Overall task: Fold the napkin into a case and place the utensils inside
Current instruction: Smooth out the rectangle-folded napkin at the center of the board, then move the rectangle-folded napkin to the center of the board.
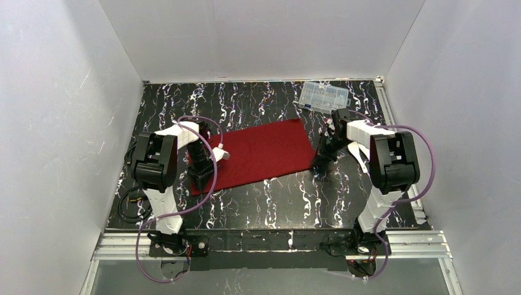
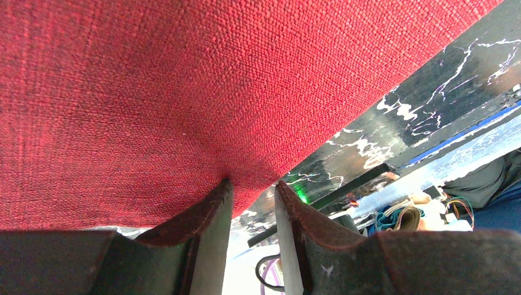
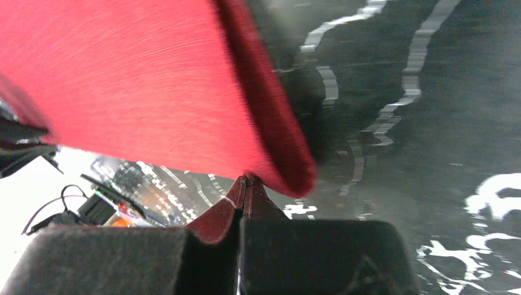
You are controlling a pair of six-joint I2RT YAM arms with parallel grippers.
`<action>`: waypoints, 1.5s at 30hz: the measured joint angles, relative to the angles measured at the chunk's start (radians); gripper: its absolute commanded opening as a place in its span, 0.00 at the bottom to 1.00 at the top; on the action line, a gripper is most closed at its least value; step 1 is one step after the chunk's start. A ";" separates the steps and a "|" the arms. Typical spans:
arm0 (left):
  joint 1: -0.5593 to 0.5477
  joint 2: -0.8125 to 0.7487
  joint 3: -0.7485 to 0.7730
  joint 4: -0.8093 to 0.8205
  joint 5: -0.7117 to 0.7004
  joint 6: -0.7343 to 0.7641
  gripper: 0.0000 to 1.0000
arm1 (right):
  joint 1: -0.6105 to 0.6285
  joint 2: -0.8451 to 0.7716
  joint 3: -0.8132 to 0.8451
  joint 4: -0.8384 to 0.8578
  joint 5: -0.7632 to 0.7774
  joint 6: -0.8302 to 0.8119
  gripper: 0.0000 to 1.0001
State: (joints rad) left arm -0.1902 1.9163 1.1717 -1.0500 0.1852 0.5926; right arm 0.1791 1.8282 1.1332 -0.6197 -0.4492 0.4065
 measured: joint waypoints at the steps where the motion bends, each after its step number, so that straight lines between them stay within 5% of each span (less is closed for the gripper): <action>1: 0.000 0.000 0.000 0.000 0.000 0.000 0.32 | -0.013 0.006 -0.009 0.001 0.016 0.002 0.01; 5: 0.000 -0.003 -0.003 0.003 0.000 -0.001 0.32 | -0.052 0.012 -0.038 0.011 0.052 0.016 0.03; 8: 0.000 -0.012 -0.009 0.008 0.000 0.000 0.34 | -0.051 0.011 -0.038 0.023 0.050 0.024 0.16; 11: 0.000 -0.014 -0.009 0.005 0.005 -0.001 0.48 | -0.043 -0.014 -0.036 0.014 0.049 0.035 0.35; 14: -0.002 -0.016 0.000 -0.019 0.013 -0.001 0.65 | -0.024 -0.077 0.008 -0.025 0.049 0.044 0.42; 20: -0.001 -0.018 0.095 -0.032 0.034 0.004 0.83 | 0.067 -0.137 0.253 -0.064 0.101 0.055 0.51; 27: 0.014 -0.074 0.360 -0.100 0.101 -0.023 0.85 | 0.233 -0.029 0.543 -0.141 0.341 0.031 0.64; 34: 0.134 -0.050 0.537 -0.134 0.154 -0.081 0.83 | 0.264 0.065 0.522 -0.056 0.594 0.003 0.63; 45: 0.186 -0.005 0.393 -0.081 0.134 -0.115 0.83 | 0.254 0.231 0.513 0.060 0.686 -0.041 0.64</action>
State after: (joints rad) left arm -0.0040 1.9114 1.5650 -1.1313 0.3191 0.4778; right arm 0.4328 2.0590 1.6459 -0.5594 0.2371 0.3656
